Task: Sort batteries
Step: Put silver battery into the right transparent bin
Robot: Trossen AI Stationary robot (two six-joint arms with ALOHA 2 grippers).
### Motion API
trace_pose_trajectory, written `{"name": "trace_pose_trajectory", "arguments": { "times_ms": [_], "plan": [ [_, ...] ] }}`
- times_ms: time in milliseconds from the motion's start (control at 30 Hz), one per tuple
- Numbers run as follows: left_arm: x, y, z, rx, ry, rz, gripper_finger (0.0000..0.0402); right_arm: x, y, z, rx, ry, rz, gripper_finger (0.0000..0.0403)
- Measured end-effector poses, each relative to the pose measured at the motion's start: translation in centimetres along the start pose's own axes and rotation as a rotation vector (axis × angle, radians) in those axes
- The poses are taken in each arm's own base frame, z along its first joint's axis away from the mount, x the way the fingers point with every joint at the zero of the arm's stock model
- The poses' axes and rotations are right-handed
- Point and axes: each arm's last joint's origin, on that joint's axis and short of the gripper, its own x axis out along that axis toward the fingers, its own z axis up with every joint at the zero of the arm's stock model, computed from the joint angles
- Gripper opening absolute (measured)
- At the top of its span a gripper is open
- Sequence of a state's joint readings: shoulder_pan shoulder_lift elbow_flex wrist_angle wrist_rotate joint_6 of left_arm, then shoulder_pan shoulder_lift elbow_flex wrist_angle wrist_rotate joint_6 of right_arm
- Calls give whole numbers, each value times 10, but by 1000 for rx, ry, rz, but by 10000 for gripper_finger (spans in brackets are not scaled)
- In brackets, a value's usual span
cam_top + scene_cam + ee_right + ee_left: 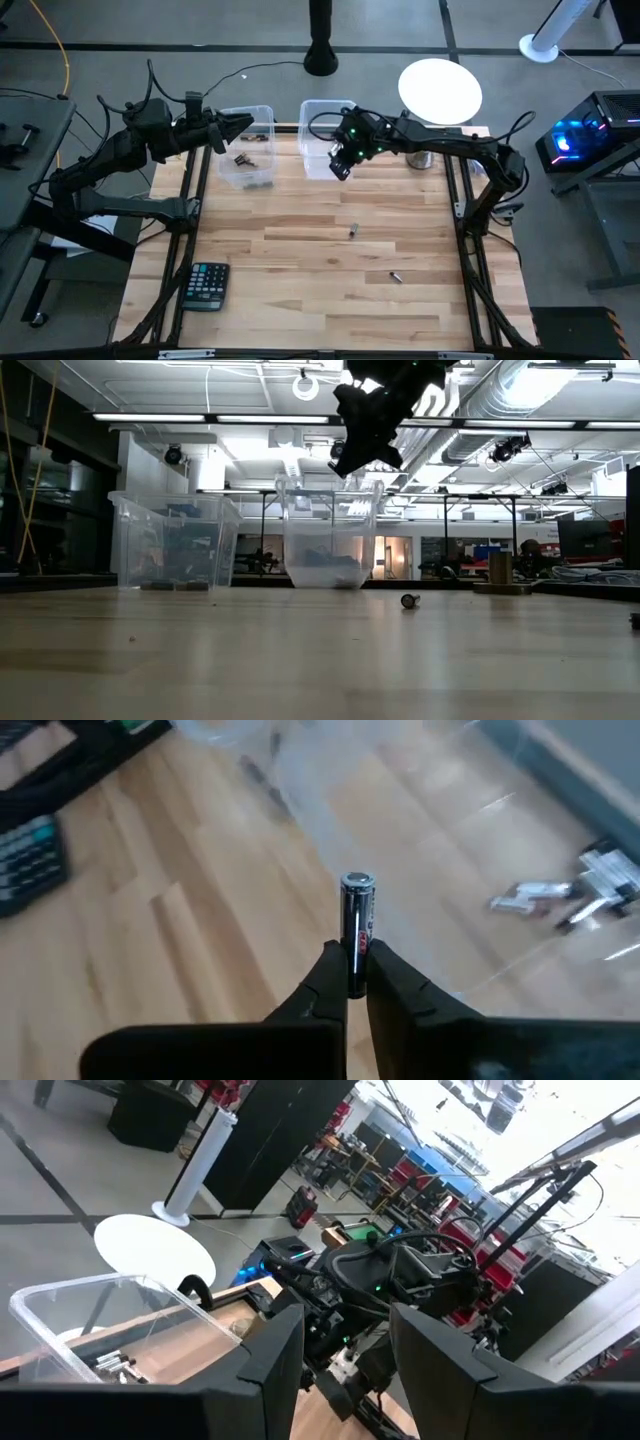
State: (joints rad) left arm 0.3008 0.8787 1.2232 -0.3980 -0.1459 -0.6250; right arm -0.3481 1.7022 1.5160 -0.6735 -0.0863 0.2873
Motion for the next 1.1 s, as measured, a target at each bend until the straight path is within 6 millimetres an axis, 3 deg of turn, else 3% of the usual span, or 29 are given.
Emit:
{"name": "trace_pose_trajectory", "arguments": {
  "times_ms": [367, 533, 667, 833, 967, 1100],
  "plan": [
    [0, 0, 0, 7, 1, 0, 145, 3, 35, -22, -42, 130, 100, 2],
    [0, 0, 0, 7, 1, -1, 145, 3, 24, -7, 4, 1, 38, 1],
    [0, 0, 0, 8, 1, 0, 145, 1, 2, 3, 86, -93, -125, 7],
    [0, 0, 0, 8, 2, -1, 145, 1, -21, 8, 131, -104, -189, 67],
    [0, 0, 0, 8, 2, -1, 145, 0, -20, 8, 130, -95, -172, 135],
    [0, 0, 0, 8, 2, -1, 145, -7, -11, 0, 110, 3, -44, 179]
  ]
}}
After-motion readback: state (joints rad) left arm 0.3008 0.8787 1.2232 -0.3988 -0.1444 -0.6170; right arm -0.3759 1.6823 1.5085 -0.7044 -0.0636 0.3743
